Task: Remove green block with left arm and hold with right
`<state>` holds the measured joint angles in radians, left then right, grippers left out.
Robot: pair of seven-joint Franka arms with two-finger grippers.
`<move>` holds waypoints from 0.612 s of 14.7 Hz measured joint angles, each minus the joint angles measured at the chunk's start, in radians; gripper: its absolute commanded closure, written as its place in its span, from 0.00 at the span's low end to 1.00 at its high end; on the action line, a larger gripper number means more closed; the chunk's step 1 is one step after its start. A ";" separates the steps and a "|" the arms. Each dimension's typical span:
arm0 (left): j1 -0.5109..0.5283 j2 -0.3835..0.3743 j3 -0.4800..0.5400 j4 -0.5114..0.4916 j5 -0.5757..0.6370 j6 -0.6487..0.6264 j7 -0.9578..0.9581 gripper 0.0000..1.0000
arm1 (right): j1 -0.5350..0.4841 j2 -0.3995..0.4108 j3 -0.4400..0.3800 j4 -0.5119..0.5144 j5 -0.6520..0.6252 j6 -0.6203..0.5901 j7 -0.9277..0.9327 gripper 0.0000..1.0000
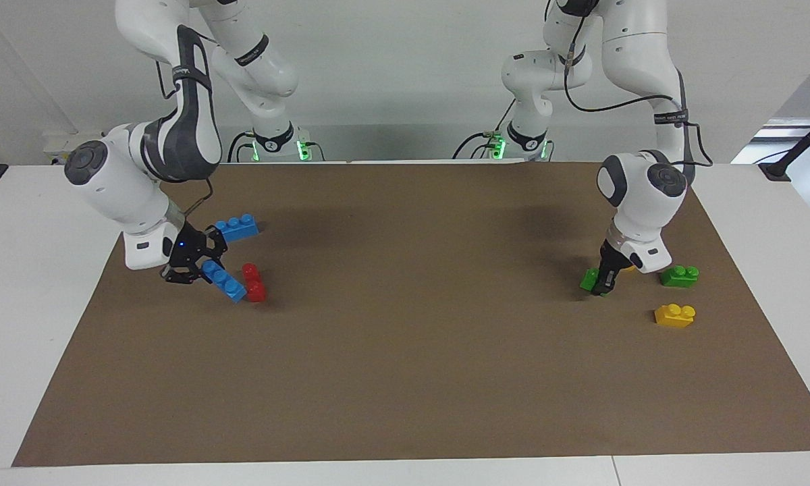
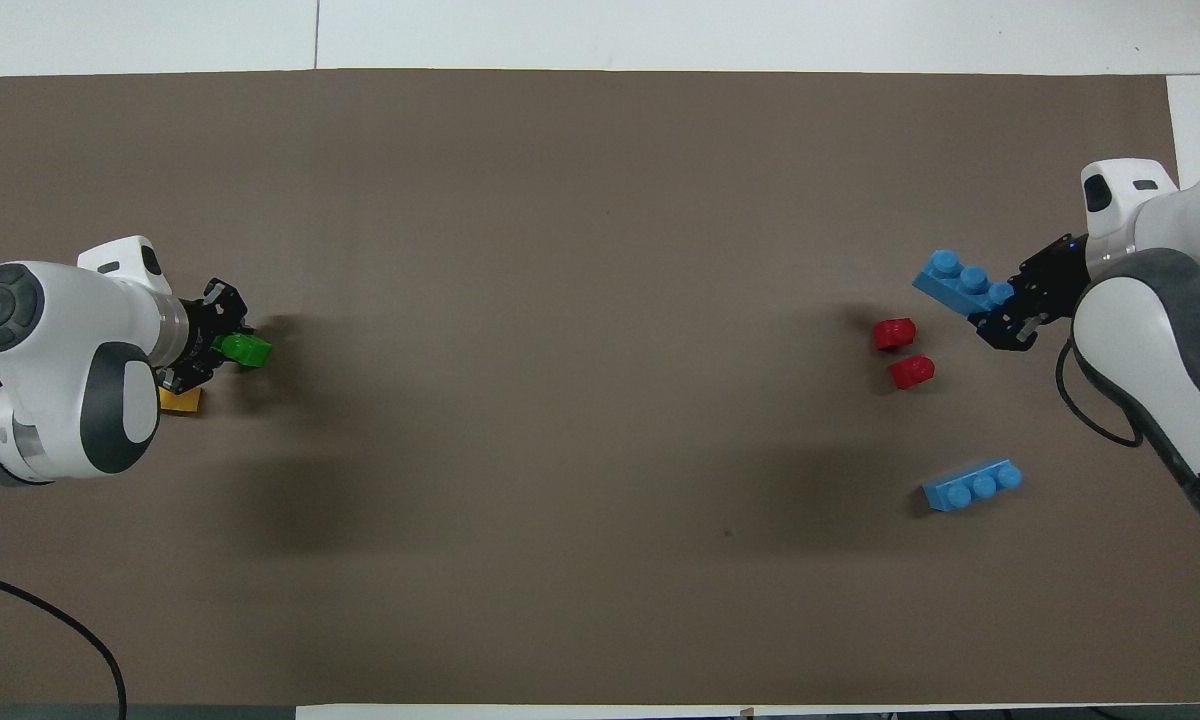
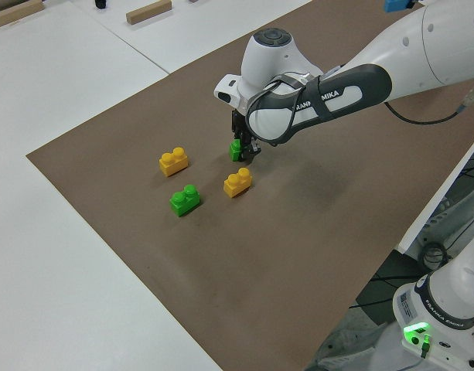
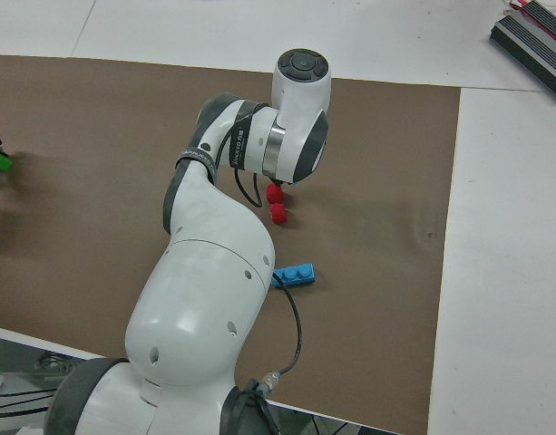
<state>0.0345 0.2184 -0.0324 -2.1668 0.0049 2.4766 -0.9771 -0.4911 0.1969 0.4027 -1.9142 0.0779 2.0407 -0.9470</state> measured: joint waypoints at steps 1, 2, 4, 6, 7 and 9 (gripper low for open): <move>0.000 0.001 0.000 0.001 0.000 0.000 0.018 1.00 | -0.005 0.000 -0.001 -0.002 -0.012 0.001 0.023 1.00; 0.000 0.001 -0.001 0.002 0.000 0.000 0.027 1.00 | -0.008 0.000 -0.002 -0.005 -0.022 0.005 0.046 1.00; 0.000 0.002 -0.001 0.002 0.000 0.000 0.036 1.00 | -0.021 0.000 -0.002 -0.016 -0.027 0.021 0.075 1.00; 0.000 0.002 -0.001 0.002 0.000 0.000 0.038 0.54 | -0.034 -0.001 -0.004 -0.037 -0.027 0.040 0.114 1.00; 0.000 0.002 -0.001 0.002 0.000 0.000 0.039 0.01 | -0.040 -0.002 -0.004 -0.049 -0.029 0.048 0.148 1.00; 0.000 0.013 0.000 0.002 0.000 0.001 0.042 0.00 | -0.044 -0.007 -0.004 -0.072 -0.032 0.051 0.236 1.00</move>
<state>0.0345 0.2312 -0.0325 -2.1647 0.0044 2.4780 -0.9352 -0.5348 0.1895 0.3984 -1.9859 0.0460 2.0921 -0.7105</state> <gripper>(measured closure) 0.463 0.652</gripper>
